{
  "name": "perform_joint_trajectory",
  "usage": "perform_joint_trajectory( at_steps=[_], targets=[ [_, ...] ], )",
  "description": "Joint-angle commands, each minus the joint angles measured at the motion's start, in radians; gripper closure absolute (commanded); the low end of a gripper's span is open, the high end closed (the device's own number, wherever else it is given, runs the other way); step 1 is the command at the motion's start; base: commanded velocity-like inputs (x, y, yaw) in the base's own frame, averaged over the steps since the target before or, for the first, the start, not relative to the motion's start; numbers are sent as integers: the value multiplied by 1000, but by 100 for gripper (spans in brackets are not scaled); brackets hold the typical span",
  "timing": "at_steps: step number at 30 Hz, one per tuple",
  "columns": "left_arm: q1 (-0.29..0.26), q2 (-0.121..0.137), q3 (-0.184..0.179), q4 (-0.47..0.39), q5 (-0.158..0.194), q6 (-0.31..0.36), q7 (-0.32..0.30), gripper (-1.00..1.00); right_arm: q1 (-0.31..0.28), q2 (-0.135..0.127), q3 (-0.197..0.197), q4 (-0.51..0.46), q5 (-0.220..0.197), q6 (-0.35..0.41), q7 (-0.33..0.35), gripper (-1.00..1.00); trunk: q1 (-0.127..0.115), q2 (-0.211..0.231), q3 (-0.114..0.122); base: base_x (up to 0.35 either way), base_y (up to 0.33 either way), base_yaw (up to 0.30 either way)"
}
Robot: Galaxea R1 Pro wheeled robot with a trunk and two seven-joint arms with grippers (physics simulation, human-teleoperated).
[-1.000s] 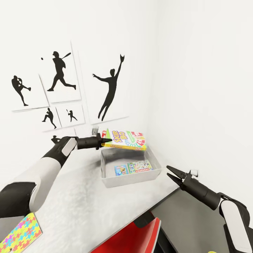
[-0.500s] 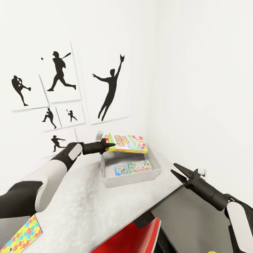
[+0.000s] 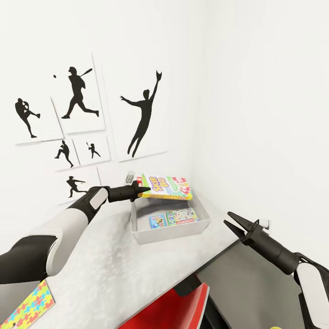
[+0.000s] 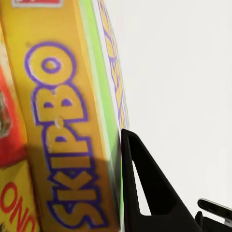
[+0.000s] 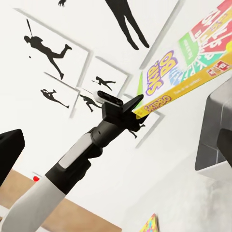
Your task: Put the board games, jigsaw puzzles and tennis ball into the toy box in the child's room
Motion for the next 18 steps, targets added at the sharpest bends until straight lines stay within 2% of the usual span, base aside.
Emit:
perform_joint_trajectory(
  at_steps=[1, 18],
  targets=[
    [-1, 1, -3, 0, 5, 5, -2, 100, -1, 0, -1, 0, 5, 4, 6, -100, 1, -2, -2, 0, 0, 0],
    [-1, 1, -4, -9, 5, 10, -1, 100, -1, 0, -1, 0, 5, 5, 6, -100, 1, -2, -2, 0, 0, 0]
  ],
)
